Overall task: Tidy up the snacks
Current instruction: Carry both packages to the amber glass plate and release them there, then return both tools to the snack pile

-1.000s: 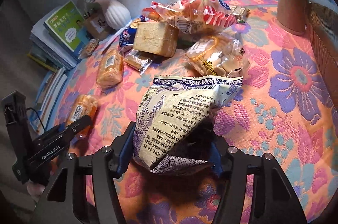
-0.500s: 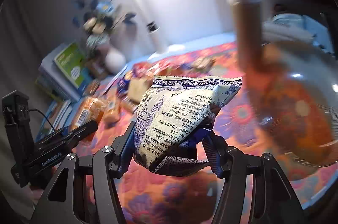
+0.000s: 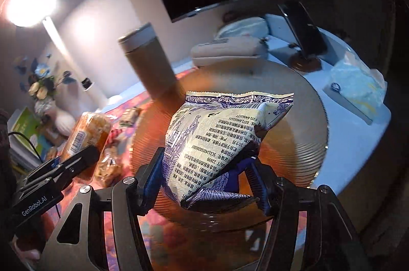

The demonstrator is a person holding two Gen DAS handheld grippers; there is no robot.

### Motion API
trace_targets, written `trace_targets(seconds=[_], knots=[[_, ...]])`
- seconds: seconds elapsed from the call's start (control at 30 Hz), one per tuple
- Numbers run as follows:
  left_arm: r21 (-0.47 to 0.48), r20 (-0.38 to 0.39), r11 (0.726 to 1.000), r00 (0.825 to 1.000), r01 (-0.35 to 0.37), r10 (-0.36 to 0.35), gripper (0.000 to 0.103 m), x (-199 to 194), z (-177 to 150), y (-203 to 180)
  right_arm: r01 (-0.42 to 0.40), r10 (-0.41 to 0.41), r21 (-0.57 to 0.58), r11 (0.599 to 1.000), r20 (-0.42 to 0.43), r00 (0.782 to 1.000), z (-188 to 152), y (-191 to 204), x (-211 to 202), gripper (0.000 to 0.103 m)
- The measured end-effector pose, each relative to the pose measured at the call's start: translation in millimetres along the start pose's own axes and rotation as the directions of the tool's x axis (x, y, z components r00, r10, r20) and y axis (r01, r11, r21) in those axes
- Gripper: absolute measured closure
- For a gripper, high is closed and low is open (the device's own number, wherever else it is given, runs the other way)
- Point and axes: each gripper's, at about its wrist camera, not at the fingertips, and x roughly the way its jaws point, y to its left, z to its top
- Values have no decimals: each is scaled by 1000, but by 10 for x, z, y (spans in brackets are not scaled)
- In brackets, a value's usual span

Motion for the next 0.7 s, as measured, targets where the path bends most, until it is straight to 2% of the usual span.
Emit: trace_targets(seconds=[0.17,0.23,0.27,0.3,0.47,0.7], knots=[[31,-24,999,999,36,-36,57,334,77,-278,7,-6,40,999,-40,999,1,-153,139,41],[27,-18,999,999,34,-34,49,403,91,-301,8,-6,61,998,-39,999,18,-222,134,37],[20,-15,999,1000,25,-24,37,424,97,-284,24,-21,71,997,-36,999,30,-246,127,29],[7,-4,1000,1000,20,-20,31,422,107,-261,31,-29,76,997,-25,999,51,-285,112,29],[-58,16,997,999,52,-51,31,317,114,-46,20,-21,97,995,15,1000,61,-337,3,29],[-88,53,995,998,44,-39,31,46,58,150,-21,20,37,999,16,1000,32,-53,-41,29]])
